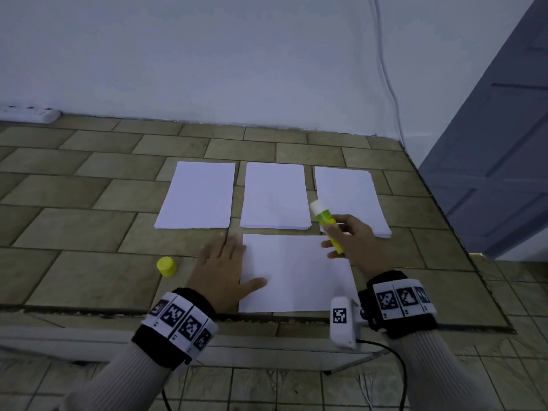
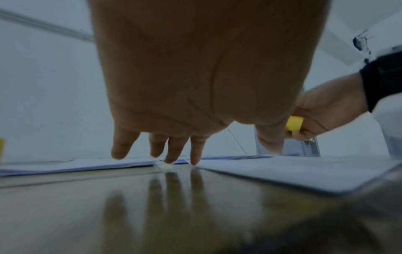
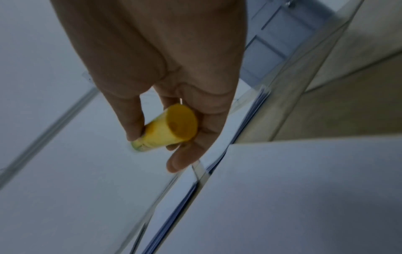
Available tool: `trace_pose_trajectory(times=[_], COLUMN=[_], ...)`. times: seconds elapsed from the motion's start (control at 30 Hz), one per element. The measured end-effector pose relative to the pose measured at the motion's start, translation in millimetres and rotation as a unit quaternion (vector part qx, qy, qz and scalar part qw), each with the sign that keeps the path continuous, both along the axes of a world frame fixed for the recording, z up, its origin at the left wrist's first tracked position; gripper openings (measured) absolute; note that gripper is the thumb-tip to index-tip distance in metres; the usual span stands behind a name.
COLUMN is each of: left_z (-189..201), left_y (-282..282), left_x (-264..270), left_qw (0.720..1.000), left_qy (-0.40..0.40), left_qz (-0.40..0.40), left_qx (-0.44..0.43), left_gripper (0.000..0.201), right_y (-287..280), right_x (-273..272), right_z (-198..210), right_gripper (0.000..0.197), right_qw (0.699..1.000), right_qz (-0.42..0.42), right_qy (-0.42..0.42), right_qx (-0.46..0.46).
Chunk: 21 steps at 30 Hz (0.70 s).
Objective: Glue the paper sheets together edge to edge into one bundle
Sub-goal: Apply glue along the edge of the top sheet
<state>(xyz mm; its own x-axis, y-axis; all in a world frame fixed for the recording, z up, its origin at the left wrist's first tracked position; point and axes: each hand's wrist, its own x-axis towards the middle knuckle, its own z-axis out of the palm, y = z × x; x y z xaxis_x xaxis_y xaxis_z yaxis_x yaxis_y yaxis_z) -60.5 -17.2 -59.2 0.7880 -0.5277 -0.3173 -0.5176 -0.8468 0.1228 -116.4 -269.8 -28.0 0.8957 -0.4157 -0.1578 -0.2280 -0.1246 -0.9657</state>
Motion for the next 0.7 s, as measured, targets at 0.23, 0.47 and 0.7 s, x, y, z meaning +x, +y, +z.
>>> trace_pose_trajectory(times=[0.23,0.47,0.7], left_z=[-18,-30,-34], left_y=[8,13,14], left_x=[1,3,0], left_qw=[0.999,0.995,0.99], left_qy=[-0.042,-0.054,-0.079], left_qz=[-0.017,-0.02,-0.019], left_qx=[-0.014,-0.076,-0.115], left_gripper=[0.134,0.122,0.12], right_y=[34,64,93], right_x=[16,44,65], right_z=[-5,-2,-3], right_gripper=[0.038,0.028,0.022], right_qw=[0.998,0.991,0.944], right_qz=[0.002,0.053,0.153], right_qy=[-0.04,-0.049,-0.072], right_qx=[-0.051,-0.113,-0.284])
